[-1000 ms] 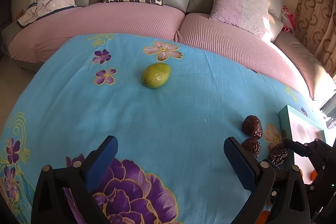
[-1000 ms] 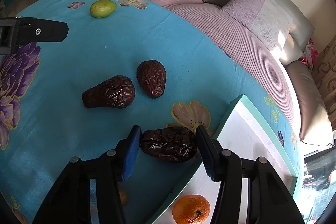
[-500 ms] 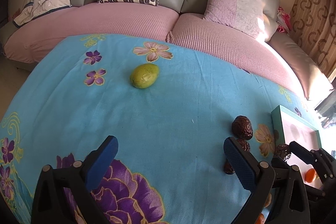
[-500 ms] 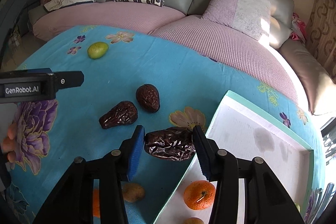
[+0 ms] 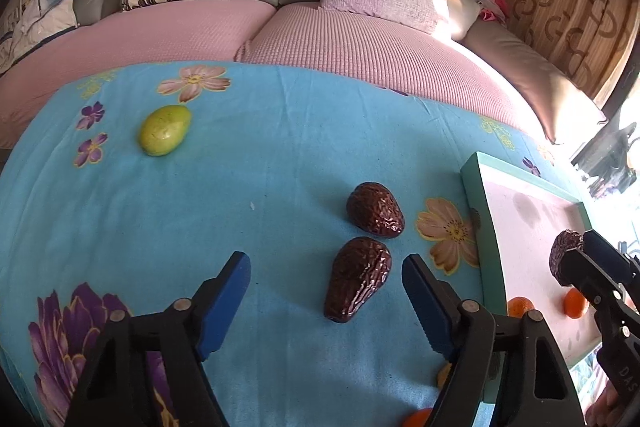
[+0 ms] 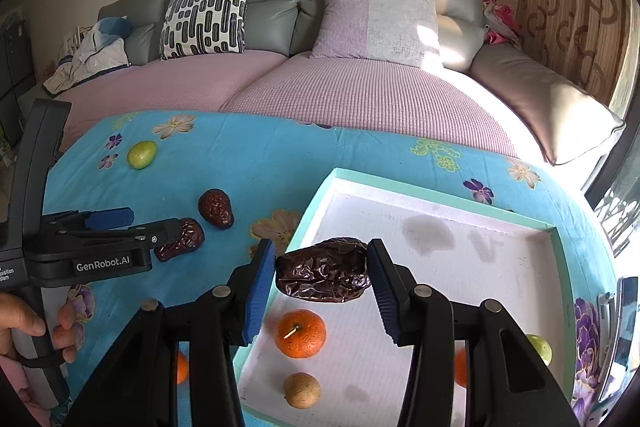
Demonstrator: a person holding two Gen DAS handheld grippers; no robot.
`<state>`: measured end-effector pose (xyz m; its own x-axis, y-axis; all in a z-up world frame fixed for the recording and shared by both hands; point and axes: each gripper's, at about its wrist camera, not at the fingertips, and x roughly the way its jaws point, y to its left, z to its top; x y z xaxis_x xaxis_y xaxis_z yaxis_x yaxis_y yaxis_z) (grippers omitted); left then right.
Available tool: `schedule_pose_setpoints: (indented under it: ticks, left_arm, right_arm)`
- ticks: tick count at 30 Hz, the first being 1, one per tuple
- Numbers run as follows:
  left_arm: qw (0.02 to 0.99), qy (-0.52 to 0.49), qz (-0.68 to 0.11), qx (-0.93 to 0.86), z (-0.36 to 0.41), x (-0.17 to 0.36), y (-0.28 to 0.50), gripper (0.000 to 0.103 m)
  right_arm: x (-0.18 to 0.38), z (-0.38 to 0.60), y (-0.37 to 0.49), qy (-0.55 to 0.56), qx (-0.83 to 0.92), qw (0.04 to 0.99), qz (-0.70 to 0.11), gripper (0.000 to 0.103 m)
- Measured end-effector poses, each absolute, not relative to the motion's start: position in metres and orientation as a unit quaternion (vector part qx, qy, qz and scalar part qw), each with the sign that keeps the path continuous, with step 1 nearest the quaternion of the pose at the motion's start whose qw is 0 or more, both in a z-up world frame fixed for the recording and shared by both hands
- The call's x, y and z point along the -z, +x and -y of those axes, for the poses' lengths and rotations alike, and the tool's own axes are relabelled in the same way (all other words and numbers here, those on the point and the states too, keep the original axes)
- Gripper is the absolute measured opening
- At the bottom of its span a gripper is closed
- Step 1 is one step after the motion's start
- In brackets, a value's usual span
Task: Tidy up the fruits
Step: 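Grasp a second dark red date with the left tool while the right tool lifts its date, then lower the date into the tray with the right tool while the left tool carries its date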
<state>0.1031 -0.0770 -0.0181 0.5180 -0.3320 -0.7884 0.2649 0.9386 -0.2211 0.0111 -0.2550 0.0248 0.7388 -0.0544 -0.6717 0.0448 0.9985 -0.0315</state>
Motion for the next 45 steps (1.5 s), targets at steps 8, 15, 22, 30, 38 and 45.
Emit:
schedule_pose_setpoints:
  ticks: [8, 15, 22, 30, 38, 45]
  left_arm:
    - [0.862, -0.025, -0.474, 0.179, 0.093, 0.031, 0.103, 0.049]
    - [0.865, -0.020, -0.466, 0.186, 0.096, 0.025, 0.097, 0.038]
    - [0.878, -0.015, -0.436, 0.198, 0.102, 0.000, 0.087, 0.038]
    - [0.878, -0.009, -0.418, 0.231, 0.118, -0.021, 0.073, 0.038]
    - [0.881, 0.018, -0.407, 0.241, 0.142, -0.035, 0.070, 0.038]
    - [0.875, 0.036, -0.403, 0.267, 0.181, -0.042, 0.070, 0.038]
  right_arm:
    - [-0.025, 0.276, 0.003, 0.016, 0.036, 0.931, -0.362, 0.049]
    - [-0.026, 0.282, -0.001, 0.026, 0.035, 0.932, -0.359, 0.049]
    - [-0.024, 0.289, -0.001, 0.040, 0.035, 0.931, -0.362, 0.049]
    - [-0.026, 0.308, -0.007, 0.063, 0.050, 0.932, -0.353, 0.049]
    - [-0.026, 0.361, -0.020, 0.090, 0.118, 0.934, -0.324, 0.049]
    - [-0.026, 0.402, -0.033, 0.112, 0.177, 0.930, -0.303, 0.049]
